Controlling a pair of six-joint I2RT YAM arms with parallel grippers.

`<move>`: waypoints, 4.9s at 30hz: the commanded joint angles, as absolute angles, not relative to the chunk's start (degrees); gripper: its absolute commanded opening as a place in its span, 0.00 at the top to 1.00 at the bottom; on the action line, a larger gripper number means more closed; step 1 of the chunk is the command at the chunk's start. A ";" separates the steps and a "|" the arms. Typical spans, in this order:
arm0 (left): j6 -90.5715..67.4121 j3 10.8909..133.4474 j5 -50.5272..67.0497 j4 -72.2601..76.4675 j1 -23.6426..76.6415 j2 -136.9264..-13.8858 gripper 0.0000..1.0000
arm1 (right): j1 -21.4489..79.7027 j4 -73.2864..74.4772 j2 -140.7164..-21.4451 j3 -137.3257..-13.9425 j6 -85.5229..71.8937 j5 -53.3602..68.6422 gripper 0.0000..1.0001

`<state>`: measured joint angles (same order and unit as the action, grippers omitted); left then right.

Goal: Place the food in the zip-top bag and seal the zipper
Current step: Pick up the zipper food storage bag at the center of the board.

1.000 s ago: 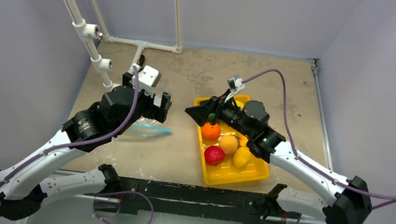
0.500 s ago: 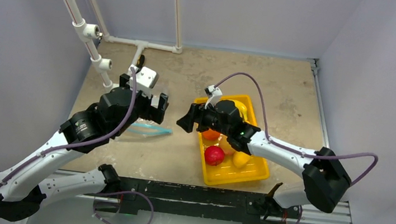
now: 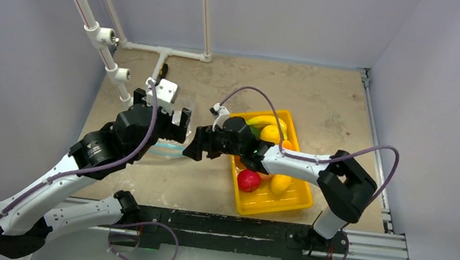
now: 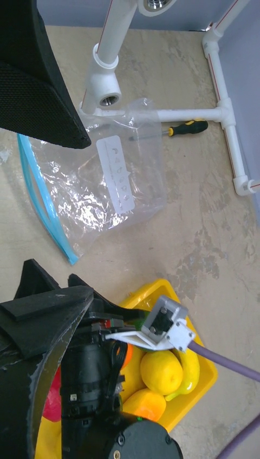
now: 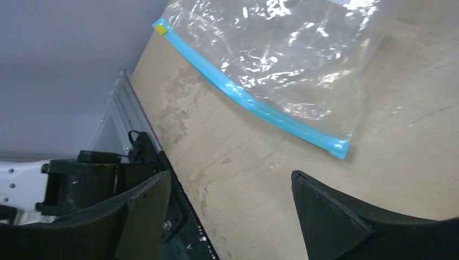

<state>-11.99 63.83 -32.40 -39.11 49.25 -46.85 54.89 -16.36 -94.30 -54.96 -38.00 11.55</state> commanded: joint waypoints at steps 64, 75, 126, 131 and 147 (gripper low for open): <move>-11.78 65.93 -30.23 -41.07 49.18 -40.68 0.04 | 61.80 -31.63 -118.13 -70.99 -76.46 -4.27 0.07; -12.31 65.65 -30.30 -40.49 49.18 -42.03 0.05 | 58.63 -30.51 -116.09 -69.26 -78.11 -9.86 0.08; -22.17 61.05 -34.54 -45.09 49.13 -43.04 0.01 | 50.14 -36.11 -111.51 -72.97 -65.91 -1.02 1.00; -23.50 60.10 -35.28 -44.65 49.18 -43.90 0.01 | 50.10 -34.72 -108.30 -72.70 -64.51 1.18 1.00; -26.97 54.84 -42.97 -39.91 49.14 -48.60 0.05 | 50.15 -32.50 -101.43 -69.19 -61.67 4.28 1.00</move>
<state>-24.97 55.70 -38.50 -43.53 49.25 -47.72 50.28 -31.57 -105.43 -70.35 -63.35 3.01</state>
